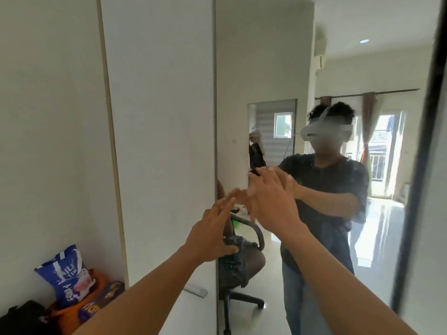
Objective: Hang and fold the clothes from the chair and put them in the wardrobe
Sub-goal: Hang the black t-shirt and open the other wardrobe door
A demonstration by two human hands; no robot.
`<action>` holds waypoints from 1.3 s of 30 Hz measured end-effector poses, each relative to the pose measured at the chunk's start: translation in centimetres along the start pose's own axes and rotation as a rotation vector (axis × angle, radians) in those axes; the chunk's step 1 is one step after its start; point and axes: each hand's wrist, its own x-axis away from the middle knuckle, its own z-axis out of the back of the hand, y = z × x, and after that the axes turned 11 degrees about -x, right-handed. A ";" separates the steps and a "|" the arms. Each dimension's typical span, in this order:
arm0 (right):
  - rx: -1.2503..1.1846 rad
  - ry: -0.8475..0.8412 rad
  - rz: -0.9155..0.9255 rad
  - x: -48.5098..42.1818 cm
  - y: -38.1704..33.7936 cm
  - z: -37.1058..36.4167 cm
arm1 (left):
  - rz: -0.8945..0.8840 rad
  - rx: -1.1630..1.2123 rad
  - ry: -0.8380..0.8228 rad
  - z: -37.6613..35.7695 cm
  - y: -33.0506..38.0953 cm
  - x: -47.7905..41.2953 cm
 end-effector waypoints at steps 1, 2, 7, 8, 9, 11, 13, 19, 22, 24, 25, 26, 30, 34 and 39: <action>-0.015 0.002 -0.055 2.6 1.0 0.5 | -0.026 0.012 -0.029 -0.5 1.1 1.0; -0.028 0.005 -0.110 5.3 2.0 0.9 | -0.048 0.030 -0.058 -0.9 2.3 2.1; -0.052 -0.094 -0.454 19.3 6.6 4.7 | -0.134 0.183 -0.173 -2.8 10.0 6.0; -0.031 -0.125 -0.508 22.0 7.4 5.9 | -0.159 0.202 -0.189 -2.8 11.9 6.3; -0.015 -0.152 -0.551 24.2 8.2 6.9 | -0.182 0.208 -0.203 -2.9 13.5 6.5; 0.013 -0.192 -0.645 28.2 9.7 9.0 | -0.240 0.225 -0.217 -3.1 17.0 6.6; 0.022 -0.194 -0.716 30.9 11.1 10.7 | -0.286 0.266 -0.230 -3.0 20.0 6.5; -0.029 -0.207 -0.862 36.0 14.4 13.2 | -0.347 0.412 -0.295 -4.3 27.1 6.4; -0.094 -0.257 -0.880 37.5 16.0 12.4 | -0.364 0.459 -0.309 -6.0 29.7 5.9; -0.144 -0.307 -0.901 38.2 17.1 11.6 | -0.354 0.481 -0.301 -7.1 31.0 5.4; -0.166 -0.327 -0.916 38.5 17.8 11.3 | -0.350 0.484 -0.298 -7.7 31.6 5.1; -0.178 -0.343 -0.923 38.8 18.5 11.0 | -0.349 0.482 -0.288 -8.4 32.2 4.8; -0.198 -0.433 -0.924 39.6 21.5 9.9 | -0.382 0.432 -0.214 -11.0 34.5 3.5; -0.170 -0.569 -0.856 40.4 24.4 9.4 | -0.278 0.465 -0.186 -12.8 36.4 3.1; -0.172 -0.517 -0.751 41.3 25.7 8.9 | -0.115 0.412 -0.147 -13.5 38.0 3.2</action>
